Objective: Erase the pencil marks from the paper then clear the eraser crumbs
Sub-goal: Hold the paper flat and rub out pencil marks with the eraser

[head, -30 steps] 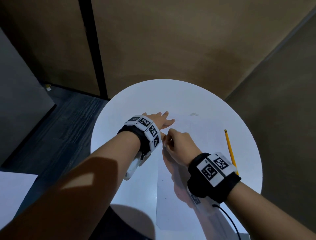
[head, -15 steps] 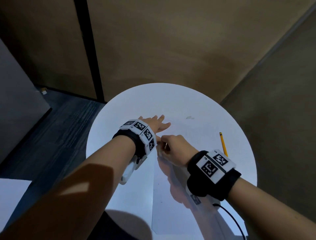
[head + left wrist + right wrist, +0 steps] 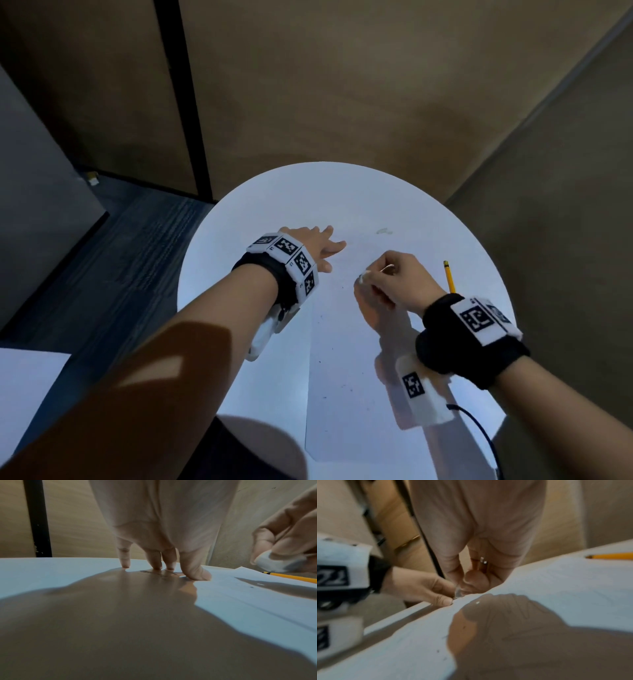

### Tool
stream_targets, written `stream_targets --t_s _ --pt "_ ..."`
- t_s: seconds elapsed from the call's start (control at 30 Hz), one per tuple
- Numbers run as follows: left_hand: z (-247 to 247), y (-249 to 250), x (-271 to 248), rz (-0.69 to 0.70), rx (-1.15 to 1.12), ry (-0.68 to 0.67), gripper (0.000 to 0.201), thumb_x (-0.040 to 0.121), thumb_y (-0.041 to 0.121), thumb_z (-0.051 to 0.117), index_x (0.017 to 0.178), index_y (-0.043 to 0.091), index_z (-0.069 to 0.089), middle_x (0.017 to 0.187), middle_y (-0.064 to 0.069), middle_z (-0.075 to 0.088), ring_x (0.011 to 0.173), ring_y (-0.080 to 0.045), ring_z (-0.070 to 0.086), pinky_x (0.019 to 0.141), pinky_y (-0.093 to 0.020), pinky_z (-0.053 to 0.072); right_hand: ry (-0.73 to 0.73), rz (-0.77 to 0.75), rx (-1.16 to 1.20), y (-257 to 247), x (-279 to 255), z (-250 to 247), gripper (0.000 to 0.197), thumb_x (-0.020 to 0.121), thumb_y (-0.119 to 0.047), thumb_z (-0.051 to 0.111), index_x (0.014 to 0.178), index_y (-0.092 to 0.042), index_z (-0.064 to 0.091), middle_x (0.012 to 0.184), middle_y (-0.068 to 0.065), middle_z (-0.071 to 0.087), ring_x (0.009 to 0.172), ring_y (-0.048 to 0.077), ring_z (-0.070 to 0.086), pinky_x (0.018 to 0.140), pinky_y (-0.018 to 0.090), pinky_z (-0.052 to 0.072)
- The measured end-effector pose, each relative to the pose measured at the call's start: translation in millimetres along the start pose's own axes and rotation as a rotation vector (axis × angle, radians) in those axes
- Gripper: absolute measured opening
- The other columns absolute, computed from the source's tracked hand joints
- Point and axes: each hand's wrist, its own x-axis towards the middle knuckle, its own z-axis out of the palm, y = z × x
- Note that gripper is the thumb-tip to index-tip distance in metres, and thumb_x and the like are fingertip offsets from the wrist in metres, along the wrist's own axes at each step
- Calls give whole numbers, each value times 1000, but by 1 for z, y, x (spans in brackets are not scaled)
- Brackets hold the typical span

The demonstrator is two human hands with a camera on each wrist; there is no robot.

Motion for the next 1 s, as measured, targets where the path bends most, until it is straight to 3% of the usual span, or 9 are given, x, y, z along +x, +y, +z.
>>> stream_targets --t_s 0.17,0.23,0.37,0.5,0.57,0.67,0.83,0.9,1.0 --pt "3 -1 2 -20 -27 29 63 98 40 46 151 33 14 158 1 16 142 -25 26 109 -46 30 -93 -185 -208 -17 -3 18 10 85 -19 63 78 -18 56 65 -9 54 57 2 47 49 10 35" --pt "5 -2 2 -18 -41 44 63 97 42 47 151 33 15 158 2 18 142 -24 26 109 -45 29 -70 -255 -224 -24 -2 26 23 86 -15 60 71 -28 48 67 -11 52 60 2 47 53 7 36" --pt "3 -1 1 0 -19 36 62 98 40 46 151 34 15 160 2 10 143 -24 23 111 -47 28 -91 -302 -338 -17 -11 39 17 89 -13 52 75 -19 45 79 0 56 77 19 53 55 13 35" --pt "2 -1 1 1 -6 23 62 98 38 46 151 34 14 160 2 8 143 -24 22 111 -48 28 -279 -269 -413 -20 -15 28 26 87 -13 54 65 -22 43 68 -10 50 65 8 46 54 5 36" --pt "3 -1 0 5 -15 39 61 98 39 45 151 35 14 160 3 6 144 -23 20 112 -47 25 -220 -273 -378 -24 -5 26 17 87 -12 56 72 -16 50 75 -4 56 70 10 49 54 7 36" --pt "4 -1 0 4 -23 48 61 98 39 46 151 34 15 160 2 8 144 -23 20 112 -47 25 -83 -261 -347 -23 0 33 11 89 -13 54 79 -15 51 89 7 62 80 18 52 55 19 33" --pt "3 -4 3 14 -37 42 63 98 38 47 151 33 14 160 3 9 144 -22 20 113 -46 24 -316 -237 -495 -28 -11 28 31 89 -14 54 63 -25 39 70 -9 47 75 13 45 52 4 35" --pt "6 -5 4 7 -43 58 61 98 38 47 151 34 16 158 2 16 143 -22 23 113 -45 24 -257 -249 -467 -32 -3 28 24 88 -14 56 67 -19 45 73 -6 49 76 12 45 52 4 35" --pt "8 -5 5 -3 -36 68 58 99 33 44 150 34 18 156 -1 23 140 -23 28 110 -45 27 -119 -267 -400 -32 -3 38 9 90 -11 51 82 -14 49 85 3 56 79 15 46 55 21 30"
